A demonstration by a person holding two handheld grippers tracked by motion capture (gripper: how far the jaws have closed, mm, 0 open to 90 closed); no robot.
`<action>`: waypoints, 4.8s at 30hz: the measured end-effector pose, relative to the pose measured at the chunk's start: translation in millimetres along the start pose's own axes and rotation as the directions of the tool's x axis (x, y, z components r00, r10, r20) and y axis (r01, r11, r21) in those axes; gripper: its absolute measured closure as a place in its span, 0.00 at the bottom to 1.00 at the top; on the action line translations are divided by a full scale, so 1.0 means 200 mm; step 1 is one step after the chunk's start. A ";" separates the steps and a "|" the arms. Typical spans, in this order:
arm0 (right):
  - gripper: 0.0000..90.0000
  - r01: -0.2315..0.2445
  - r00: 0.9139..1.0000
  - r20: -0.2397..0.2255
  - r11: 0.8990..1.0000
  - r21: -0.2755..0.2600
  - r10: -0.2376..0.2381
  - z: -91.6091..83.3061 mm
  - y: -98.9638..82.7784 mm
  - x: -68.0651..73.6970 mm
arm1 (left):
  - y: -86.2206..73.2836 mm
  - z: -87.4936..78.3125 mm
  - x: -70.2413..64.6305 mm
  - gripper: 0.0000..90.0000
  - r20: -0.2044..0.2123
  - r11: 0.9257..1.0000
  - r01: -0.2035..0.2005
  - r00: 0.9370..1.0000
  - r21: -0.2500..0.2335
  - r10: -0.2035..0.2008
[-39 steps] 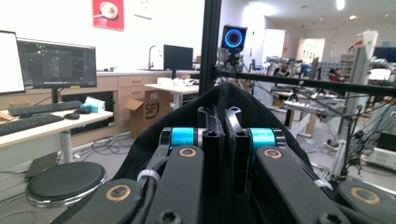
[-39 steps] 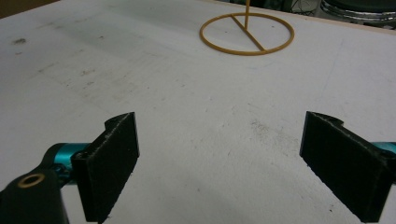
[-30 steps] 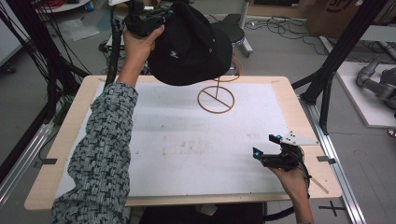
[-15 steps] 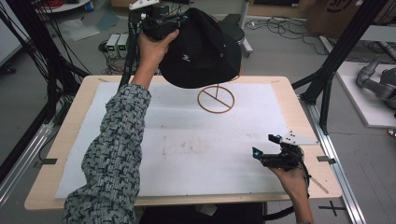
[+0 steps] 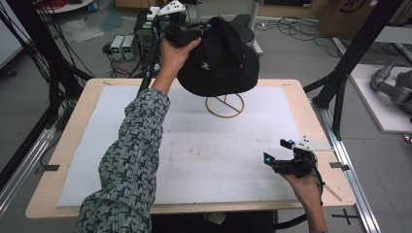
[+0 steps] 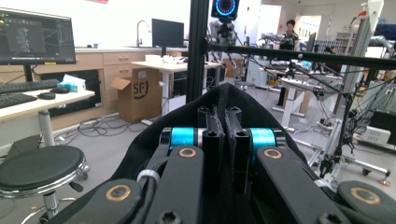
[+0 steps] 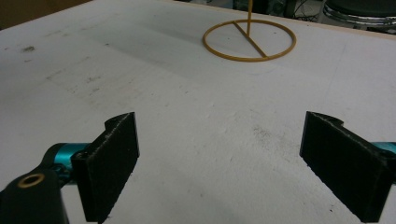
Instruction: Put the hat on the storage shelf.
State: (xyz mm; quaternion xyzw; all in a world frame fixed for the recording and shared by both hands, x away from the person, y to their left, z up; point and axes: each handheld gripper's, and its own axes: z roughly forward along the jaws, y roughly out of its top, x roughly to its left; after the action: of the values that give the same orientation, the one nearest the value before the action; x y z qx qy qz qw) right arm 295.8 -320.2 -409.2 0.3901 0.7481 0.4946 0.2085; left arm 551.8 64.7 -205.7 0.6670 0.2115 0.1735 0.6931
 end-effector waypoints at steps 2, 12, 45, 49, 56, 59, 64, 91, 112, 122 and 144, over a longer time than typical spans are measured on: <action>0.13 -0.002 1.000 -0.002 1.000 0.003 0.002 0.00 0.00 0.00 | -0.01 0.02 -0.01 0.97 0.005 1.000 0.001 1.000 0.005 -0.001; 0.13 0.000 1.000 -0.004 1.000 0.002 0.000 0.01 0.00 0.00 | -0.04 0.07 -0.02 0.97 0.010 0.999 -0.011 1.000 0.032 0.010; 0.13 0.001 1.000 0.003 1.000 -0.002 -0.001 -0.02 -0.01 -0.01 | -0.17 0.21 -0.03 0.96 0.013 0.987 -0.035 0.999 0.159 0.033; 0.13 0.007 1.000 0.002 1.000 -0.005 -0.007 -0.02 -0.01 -0.01 | -0.17 0.21 -0.03 0.95 0.020 0.985 -0.032 0.999 0.170 0.029; 0.13 0.007 1.000 0.000 1.000 -0.002 -0.007 -0.01 0.00 0.00 | -0.17 0.21 -0.03 0.92 0.018 0.983 -0.041 0.999 0.179 0.039; 0.13 0.009 1.000 0.002 1.000 -0.005 -0.009 -0.01 -0.01 -0.01 | -0.18 0.21 -0.03 0.88 0.012 0.982 -0.042 0.999 0.185 0.041; 0.13 0.009 1.000 0.002 1.000 -0.002 -0.009 -0.01 -0.01 -0.01 | -0.17 0.20 -0.02 0.82 0.007 0.980 -0.050 0.999 0.194 0.049; 0.13 0.011 1.000 -0.017 1.000 0.001 -0.011 0.04 0.02 0.00 | -0.08 0.03 0.02 0.55 -0.005 0.982 -0.010 1.000 0.188 0.011; 0.13 0.019 0.999 -0.027 1.000 0.001 -0.019 0.08 0.04 0.00 | 0.02 -0.18 0.04 0.42 -0.035 0.982 -0.031 0.999 0.185 0.038; 0.13 0.026 0.999 -0.039 1.000 -0.014 -0.026 0.11 0.06 -0.02 | 0.00 -0.34 0.08 0.37 -0.086 0.984 -0.011 0.996 0.177 0.027; 0.13 0.021 0.999 -0.043 1.000 -0.023 -0.022 0.14 0.11 -0.02 | -0.01 -0.72 0.10 0.27 -0.159 0.981 -0.034 0.985 0.193 0.065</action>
State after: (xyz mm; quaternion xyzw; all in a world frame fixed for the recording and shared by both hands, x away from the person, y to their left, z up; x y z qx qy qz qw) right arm 326.4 -302.6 -402.5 0.3691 0.7508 0.5091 0.2021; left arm 493.1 198.4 -212.7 0.7184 0.2668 0.2241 0.6020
